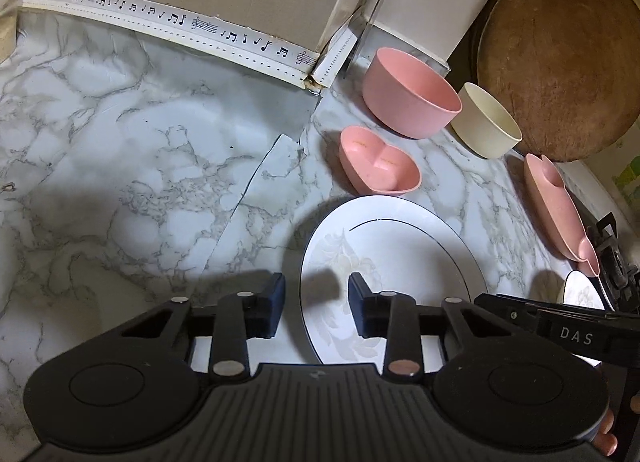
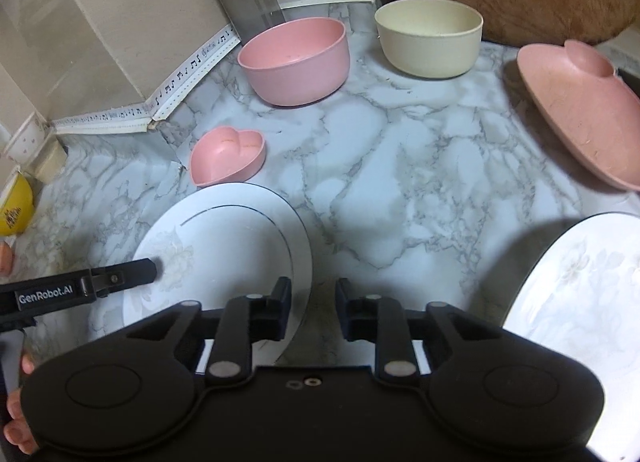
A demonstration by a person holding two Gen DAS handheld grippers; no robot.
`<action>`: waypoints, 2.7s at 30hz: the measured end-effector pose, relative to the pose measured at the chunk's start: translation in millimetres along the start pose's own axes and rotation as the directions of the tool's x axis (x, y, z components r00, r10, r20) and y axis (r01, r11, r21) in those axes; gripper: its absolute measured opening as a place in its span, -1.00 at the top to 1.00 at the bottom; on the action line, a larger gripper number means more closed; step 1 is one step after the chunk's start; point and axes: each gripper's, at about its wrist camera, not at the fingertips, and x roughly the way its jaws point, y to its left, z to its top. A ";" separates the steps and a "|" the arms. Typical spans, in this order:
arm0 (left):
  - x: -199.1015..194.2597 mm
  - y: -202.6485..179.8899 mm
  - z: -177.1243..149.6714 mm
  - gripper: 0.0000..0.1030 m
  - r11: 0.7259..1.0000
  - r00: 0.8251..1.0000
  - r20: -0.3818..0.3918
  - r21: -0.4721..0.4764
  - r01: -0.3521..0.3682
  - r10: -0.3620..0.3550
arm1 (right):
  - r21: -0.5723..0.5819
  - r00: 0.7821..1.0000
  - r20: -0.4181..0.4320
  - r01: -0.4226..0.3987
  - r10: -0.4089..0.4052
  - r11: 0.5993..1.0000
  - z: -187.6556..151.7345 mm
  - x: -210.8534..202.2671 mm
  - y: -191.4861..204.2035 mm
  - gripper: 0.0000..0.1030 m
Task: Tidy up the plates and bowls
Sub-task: 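Close both grippers on the rim of the smaller gold-rimmed white plate, then carry the gold-rimmed plate with both grippers and lower it onto the large plate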
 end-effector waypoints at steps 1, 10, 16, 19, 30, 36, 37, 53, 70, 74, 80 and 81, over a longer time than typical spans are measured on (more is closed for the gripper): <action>0.3 0.3 0.5 0.42 1.000 1.000 -0.002 -0.003 0.002 -0.002 | 0.004 1.000 0.000 -0.006 0.006 1.000 0.6 0.5 -0.5 0.69; 3.0 5.7 3.3 0.74 0.999 1.000 -0.015 -0.037 0.009 -0.009 | 0.029 0.999 0.000 -0.033 0.033 0.999 2.1 2.8 -2.0 0.81; 2.9 4.7 3.0 0.75 0.999 1.000 -0.010 -0.032 0.002 -0.003 | 0.009 1.000 0.006 -0.022 0.022 1.000 1.8 0.4 0.8 0.83; 2.4 3.5 1.9 0.75 1.000 1.000 -0.008 -0.029 -0.002 0.002 | 0.000 1.000 0.021 -0.017 0.017 1.000 1.5 -4.3 0.3 0.84; -4.3 -13.1 -0.6 0.76 1.000 1.000 0.002 -0.014 0.015 -0.015 | 0.060 0.999 0.042 -0.011 0.008 0.998 -2.8 -28.3 -17.2 0.85; -13.2 -35.9 -0.3 0.76 0.999 0.999 0.011 0.020 0.042 -0.042 | 0.106 0.997 0.074 -0.001 -0.007 0.994 -8.4 -53.6 -33.3 0.85; -14.9 -40.0 -0.1 0.76 0.998 0.999 0.013 0.023 0.052 -0.052 | 0.114 0.997 0.080 0.001 -0.011 0.993 -9.4 -58.5 -36.6 0.85; -9.2 -130.2 -8.3 0.76 0.969 0.983 -0.034 0.162 0.184 -0.181 | 0.287 0.983 0.146 0.070 -0.116 0.955 -40.1 -121.3 -109.2 0.85; 22.2 -223.7 -39.9 0.75 0.904 0.964 -0.137 0.337 0.264 -0.230 | 0.437 0.966 0.141 0.137 -0.218 0.889 -86.8 -157.4 -179.0 0.85; 32.1 -236.1 -46.6 0.76 0.893 0.961 -0.158 0.360 0.270 -0.227 | 0.457 0.964 0.132 0.147 -0.230 0.877 -93.1 -157.2 -187.9 0.85; 43.2 -245.1 -52.8 0.76 0.885 0.958 -0.182 0.374 0.277 -0.223 | 0.465 0.966 0.118 0.151 -0.231 0.872 -96.6 -155.2 -195.1 0.85; 44.7 -245.4 -53.5 0.76 0.885 0.957 -0.186 0.373 0.278 -0.222 | 0.462 0.966 0.115 0.153 -0.231 0.873 -96.2 -154.3 -195.1 0.85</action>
